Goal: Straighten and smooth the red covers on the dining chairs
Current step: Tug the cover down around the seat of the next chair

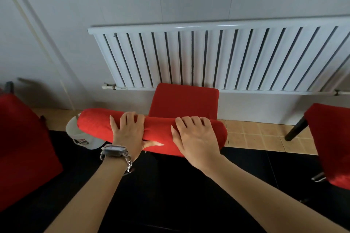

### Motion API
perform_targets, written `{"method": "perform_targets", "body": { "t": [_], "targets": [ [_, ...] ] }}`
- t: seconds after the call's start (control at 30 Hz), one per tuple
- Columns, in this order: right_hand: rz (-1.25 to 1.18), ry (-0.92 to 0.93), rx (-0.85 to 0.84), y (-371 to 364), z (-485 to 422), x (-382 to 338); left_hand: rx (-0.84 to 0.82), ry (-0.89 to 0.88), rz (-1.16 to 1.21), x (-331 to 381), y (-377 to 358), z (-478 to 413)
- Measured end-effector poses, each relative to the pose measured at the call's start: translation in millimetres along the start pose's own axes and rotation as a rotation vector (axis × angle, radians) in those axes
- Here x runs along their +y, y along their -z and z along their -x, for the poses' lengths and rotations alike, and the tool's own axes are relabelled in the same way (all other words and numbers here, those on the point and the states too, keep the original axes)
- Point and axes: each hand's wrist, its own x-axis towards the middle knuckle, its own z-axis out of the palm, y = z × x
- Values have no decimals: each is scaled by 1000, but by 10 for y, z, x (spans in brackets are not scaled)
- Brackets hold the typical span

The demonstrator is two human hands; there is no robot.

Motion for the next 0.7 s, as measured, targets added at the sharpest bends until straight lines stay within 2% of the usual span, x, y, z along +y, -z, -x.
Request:
{"method": "perform_targets", "body": {
  "t": [0.17, 0.37, 0.7],
  "targets": [
    [44, -52, 115, -54, -362, 171, 43, 42, 50, 114, 63, -292],
    [68, -60, 236, -156, -480, 260, 54, 40, 2, 129, 63, -419],
    [-63, -20, 267, -197, -646, 414, 104, -15, 18, 139, 188, -472]
  ]
}}
